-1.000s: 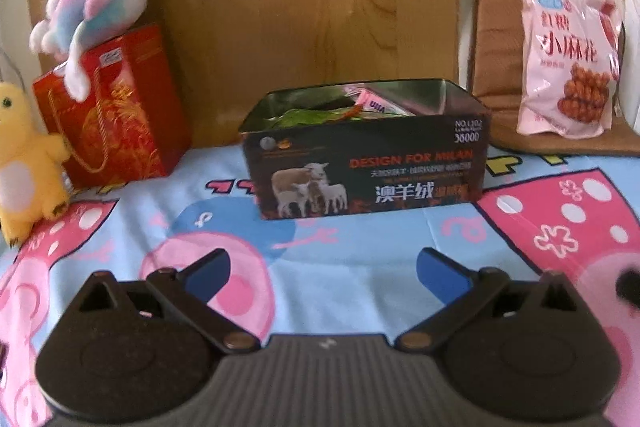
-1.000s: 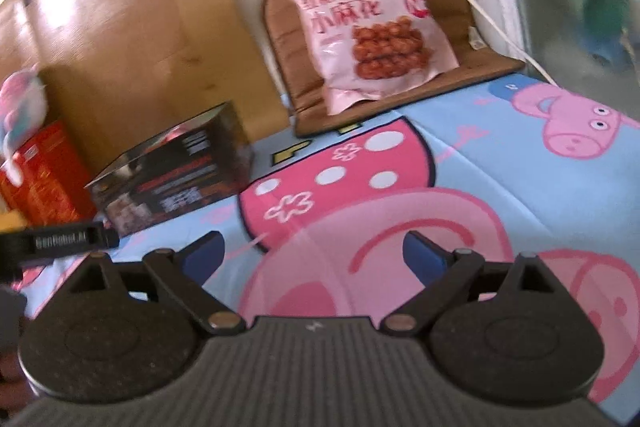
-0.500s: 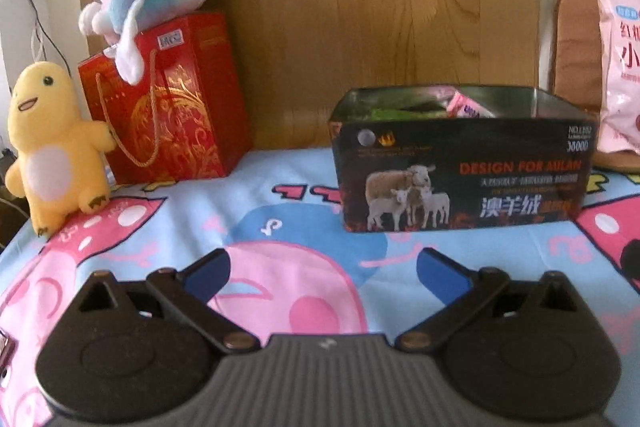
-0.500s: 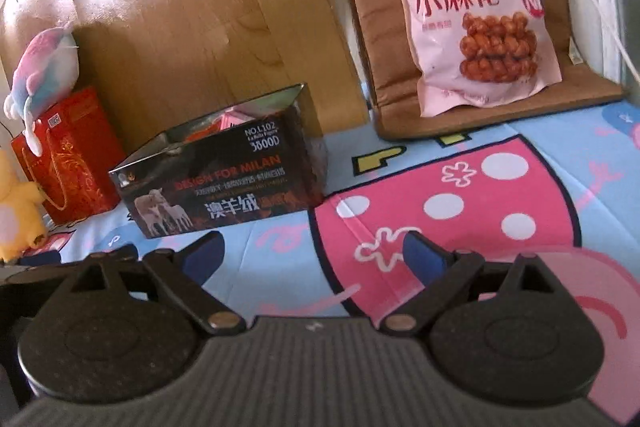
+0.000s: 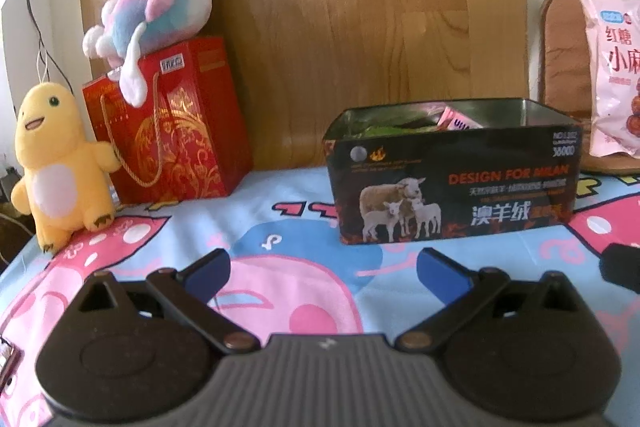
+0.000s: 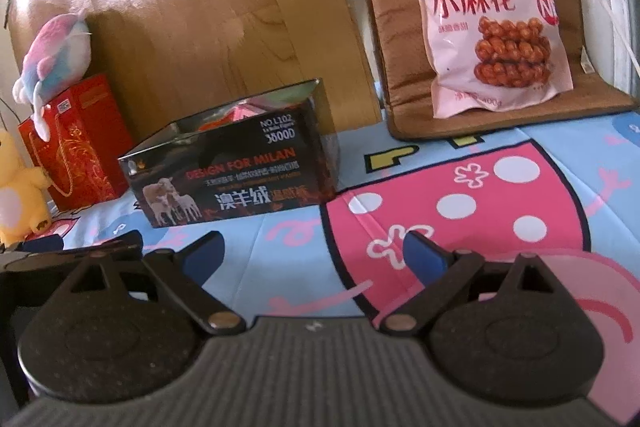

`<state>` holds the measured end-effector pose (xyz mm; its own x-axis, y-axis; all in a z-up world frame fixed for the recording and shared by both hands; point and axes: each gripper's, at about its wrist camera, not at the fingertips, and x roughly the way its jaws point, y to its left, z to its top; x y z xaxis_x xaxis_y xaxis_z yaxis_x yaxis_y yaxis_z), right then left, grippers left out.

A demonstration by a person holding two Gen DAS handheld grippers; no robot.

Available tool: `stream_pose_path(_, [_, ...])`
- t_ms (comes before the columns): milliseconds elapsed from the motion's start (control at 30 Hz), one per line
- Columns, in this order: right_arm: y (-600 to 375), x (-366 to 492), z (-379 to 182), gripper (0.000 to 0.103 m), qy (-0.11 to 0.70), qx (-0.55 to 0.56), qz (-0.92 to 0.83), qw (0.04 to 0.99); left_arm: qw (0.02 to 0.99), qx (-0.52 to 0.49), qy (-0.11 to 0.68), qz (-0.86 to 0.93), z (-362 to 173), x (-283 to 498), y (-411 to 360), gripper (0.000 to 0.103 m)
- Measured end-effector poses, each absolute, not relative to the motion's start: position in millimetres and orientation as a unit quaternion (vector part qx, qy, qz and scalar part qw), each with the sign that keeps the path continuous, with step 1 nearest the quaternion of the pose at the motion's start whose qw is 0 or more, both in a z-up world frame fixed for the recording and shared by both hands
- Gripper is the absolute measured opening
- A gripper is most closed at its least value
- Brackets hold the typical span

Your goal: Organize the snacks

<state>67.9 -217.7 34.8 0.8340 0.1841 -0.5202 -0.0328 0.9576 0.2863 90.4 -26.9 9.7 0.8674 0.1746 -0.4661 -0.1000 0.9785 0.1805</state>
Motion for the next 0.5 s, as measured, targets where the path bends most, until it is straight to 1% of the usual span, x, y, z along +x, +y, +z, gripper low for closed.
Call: stream_pose_path(500, [-221.4,63.4,37.4,0.098,0.275,0.139,0.074,0.948,0.969,0.062,0.231,0.063,11.9,83.2,-24.4,0.103])
